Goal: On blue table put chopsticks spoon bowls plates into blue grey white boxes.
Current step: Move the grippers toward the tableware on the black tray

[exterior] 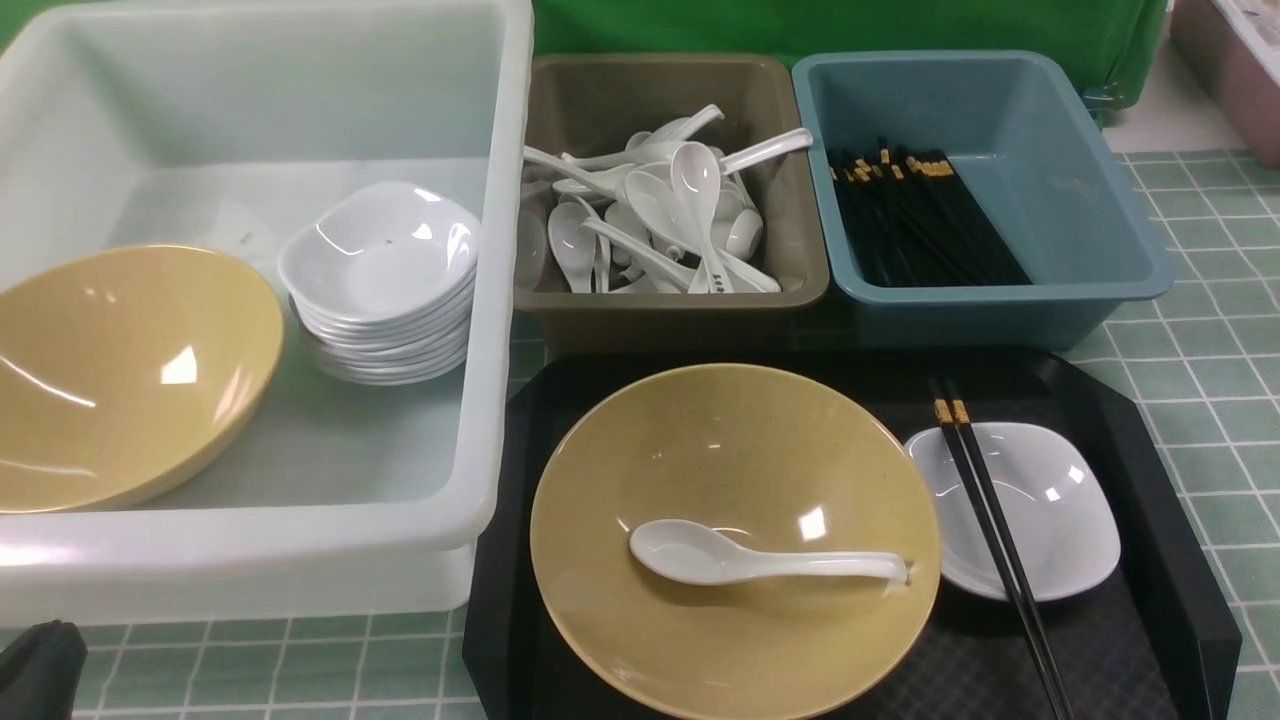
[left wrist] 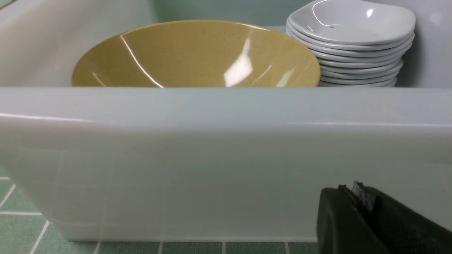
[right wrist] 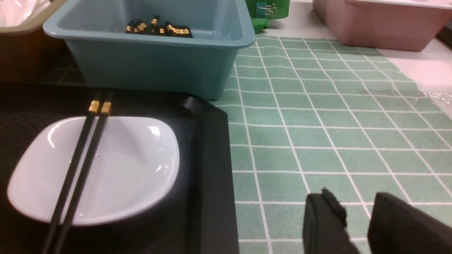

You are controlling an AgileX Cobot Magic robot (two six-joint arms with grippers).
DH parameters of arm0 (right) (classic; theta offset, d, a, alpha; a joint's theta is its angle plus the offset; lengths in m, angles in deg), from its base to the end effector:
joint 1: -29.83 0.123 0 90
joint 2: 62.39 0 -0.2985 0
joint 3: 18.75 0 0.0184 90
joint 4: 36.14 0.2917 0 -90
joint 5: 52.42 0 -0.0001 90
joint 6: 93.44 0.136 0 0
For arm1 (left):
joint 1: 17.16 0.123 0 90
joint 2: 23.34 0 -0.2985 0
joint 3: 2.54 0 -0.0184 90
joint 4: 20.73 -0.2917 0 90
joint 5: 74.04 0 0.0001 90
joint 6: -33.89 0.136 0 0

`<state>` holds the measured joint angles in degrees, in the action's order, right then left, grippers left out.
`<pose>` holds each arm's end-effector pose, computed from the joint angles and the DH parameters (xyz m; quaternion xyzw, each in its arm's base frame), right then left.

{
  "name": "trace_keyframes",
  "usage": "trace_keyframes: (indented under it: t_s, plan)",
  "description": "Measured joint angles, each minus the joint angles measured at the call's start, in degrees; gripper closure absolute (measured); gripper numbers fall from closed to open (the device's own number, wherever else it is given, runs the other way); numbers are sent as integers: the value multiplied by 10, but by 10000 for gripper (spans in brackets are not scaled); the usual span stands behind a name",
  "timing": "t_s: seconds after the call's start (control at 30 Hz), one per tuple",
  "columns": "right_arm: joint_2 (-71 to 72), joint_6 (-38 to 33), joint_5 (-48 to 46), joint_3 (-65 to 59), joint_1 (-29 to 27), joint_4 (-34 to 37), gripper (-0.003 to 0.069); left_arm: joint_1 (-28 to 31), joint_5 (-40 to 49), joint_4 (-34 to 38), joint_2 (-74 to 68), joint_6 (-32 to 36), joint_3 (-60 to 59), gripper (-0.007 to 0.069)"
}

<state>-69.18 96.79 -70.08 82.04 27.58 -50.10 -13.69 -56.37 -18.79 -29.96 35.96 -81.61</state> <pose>0.1249 -0.0149 0.1660 0.0170 0.7831 -0.0576 0.6189 0.1251 0.0062 0.1662 -0.0191 0.7843 0.0159 0.6199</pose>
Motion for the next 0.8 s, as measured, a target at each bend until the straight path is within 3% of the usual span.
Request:
trace_keyframes:
  t_s: [0.57,0.67,0.8]
  plan:
    - [0,4,-1,0,0,-1,419,0,0,2,0,-4,0,623]
    - [0,82,-1,0,0,0,419,0,-2,87,0,-52,0,623]
    - [0,256,1,0,0,2,419,0,-30,329,0,-182,0,623]
